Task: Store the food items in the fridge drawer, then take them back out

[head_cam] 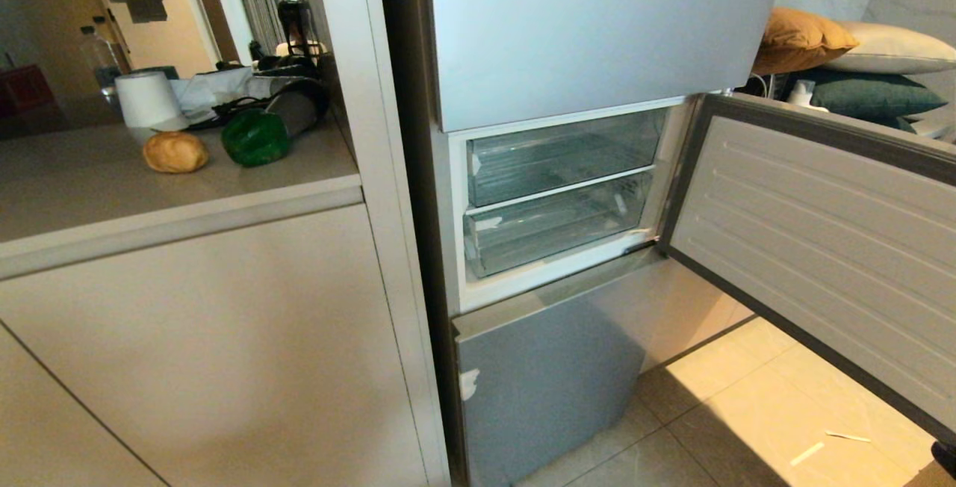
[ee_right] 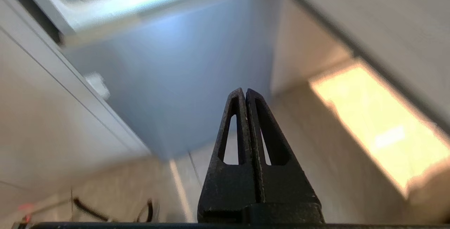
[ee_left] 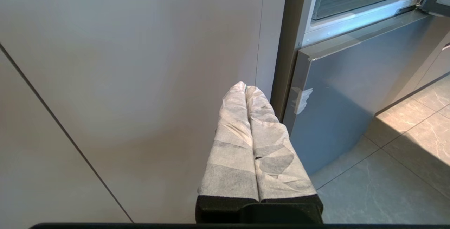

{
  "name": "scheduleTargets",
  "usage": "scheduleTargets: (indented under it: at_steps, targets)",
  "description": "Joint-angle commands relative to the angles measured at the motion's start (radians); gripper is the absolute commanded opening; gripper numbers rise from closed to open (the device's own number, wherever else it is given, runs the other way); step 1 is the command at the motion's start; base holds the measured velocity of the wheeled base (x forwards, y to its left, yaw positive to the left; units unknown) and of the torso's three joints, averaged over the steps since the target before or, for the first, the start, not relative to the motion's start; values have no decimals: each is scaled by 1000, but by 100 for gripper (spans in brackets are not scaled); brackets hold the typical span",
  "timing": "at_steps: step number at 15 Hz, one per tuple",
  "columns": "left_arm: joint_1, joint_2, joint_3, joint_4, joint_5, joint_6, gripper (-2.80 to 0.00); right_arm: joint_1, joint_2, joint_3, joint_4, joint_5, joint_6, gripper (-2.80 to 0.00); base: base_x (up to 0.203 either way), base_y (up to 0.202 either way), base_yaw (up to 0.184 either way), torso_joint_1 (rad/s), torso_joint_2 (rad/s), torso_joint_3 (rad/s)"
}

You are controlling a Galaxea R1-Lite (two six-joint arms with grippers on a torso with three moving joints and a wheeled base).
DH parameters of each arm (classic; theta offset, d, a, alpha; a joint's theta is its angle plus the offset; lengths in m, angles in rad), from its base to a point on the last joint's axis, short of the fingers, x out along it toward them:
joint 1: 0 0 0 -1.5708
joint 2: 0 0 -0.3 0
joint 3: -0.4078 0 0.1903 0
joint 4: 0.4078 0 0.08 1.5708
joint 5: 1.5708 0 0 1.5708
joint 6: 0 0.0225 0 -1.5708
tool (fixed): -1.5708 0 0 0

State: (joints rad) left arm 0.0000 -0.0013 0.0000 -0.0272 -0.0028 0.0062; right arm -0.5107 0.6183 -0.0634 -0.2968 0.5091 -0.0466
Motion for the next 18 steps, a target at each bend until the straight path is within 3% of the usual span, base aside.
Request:
scheduleTargets:
  at_steps: [1, 3, 5, 10, 18]
  targets:
    - [0, 0, 11, 0, 0, 0, -280, 119, -77, 6, 54, -109, 8, -280, 0, 0, 0, 0, 0, 0]
    - [0, 0, 11, 0, 0, 0, -280, 339, -116, 22, 58, -299, 10, -280, 0, 0, 0, 0, 0, 0]
    - [0, 0, 11, 0, 0, 0, -280, 469, -235, 44, 89, -416, 8, -280, 0, 0, 0, 0, 0, 0]
    - [0, 0, 11, 0, 0, 0, -280, 515, -604, 51, 307, -475, -17, -280, 0, 0, 0, 0, 0, 0]
    - [0, 0, 11, 0, 0, 0, -280, 519, -618, 63, 306, -483, -26, -280, 0, 0, 0, 0, 0, 0]
